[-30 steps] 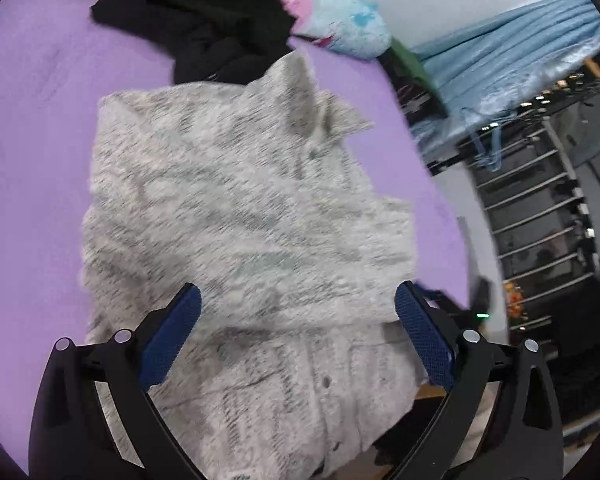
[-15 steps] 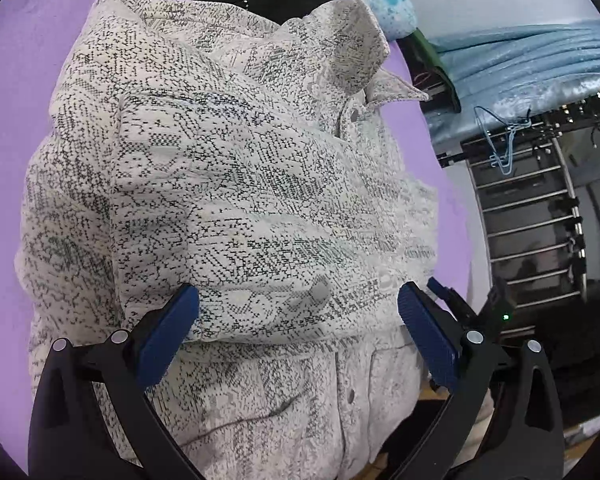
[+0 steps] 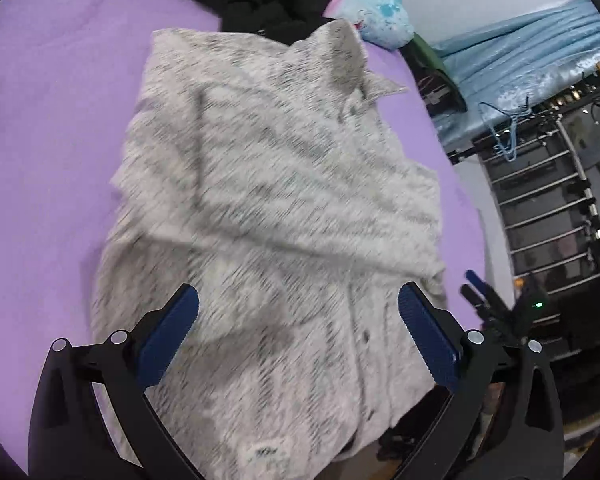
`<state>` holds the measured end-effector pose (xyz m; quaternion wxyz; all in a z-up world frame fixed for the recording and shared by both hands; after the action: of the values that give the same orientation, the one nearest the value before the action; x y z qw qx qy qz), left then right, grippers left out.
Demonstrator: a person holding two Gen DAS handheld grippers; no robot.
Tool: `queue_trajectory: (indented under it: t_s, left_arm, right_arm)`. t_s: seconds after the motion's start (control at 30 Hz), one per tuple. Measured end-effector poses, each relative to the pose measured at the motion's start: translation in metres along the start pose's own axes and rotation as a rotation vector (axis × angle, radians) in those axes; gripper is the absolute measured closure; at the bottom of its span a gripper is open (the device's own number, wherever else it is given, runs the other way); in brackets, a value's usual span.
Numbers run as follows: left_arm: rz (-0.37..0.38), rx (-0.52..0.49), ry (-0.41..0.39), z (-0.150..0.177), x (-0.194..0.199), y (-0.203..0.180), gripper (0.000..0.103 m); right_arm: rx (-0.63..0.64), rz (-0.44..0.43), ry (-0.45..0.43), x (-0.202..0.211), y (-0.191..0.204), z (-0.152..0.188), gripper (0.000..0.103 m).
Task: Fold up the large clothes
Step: 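Move both open grippers to the jacket hem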
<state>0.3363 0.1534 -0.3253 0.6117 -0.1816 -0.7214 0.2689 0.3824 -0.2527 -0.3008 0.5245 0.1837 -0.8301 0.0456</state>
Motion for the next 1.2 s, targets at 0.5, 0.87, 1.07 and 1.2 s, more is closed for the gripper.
queue_trajectory:
  t_s: [0.5,0.87,1.07,1.2]
  left_arm:
    - [-0.045,0.066,-0.059,0.08,0.022,0.046,0.007]
    - [-0.041,0.17,-0.032,0.132,0.018,0.088,0.006]
    - [-0.051,0.174,-0.008,0.155,0.018,0.09,0.006]
    - [-0.056,0.141,0.022,0.171,0.016,0.085,0.006]
  right_arm:
    - [-0.11,-0.029,0.017,0.034,-0.017,0.079,0.012]
    - [-0.2,-0.107,0.138,0.021,-0.017,0.121,0.007]
    - [-0.222,-0.093,0.209,0.014,-0.022,0.151,0.007]
    - [-0.253,-0.103,0.249,0.011,-0.033,0.172,0.007]
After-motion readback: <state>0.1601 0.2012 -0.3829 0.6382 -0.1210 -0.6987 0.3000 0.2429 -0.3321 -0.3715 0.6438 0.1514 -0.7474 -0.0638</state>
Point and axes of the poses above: each gripper's, at about its wrist camera, not at the fingertips, and x roughly against the way its jaws point, y to its left, z to its underside, the point moved 9 cm from there along -x, roughly the way its jaws point, and after that the axes turned 15 degrees about y, right-handed, at the moved point
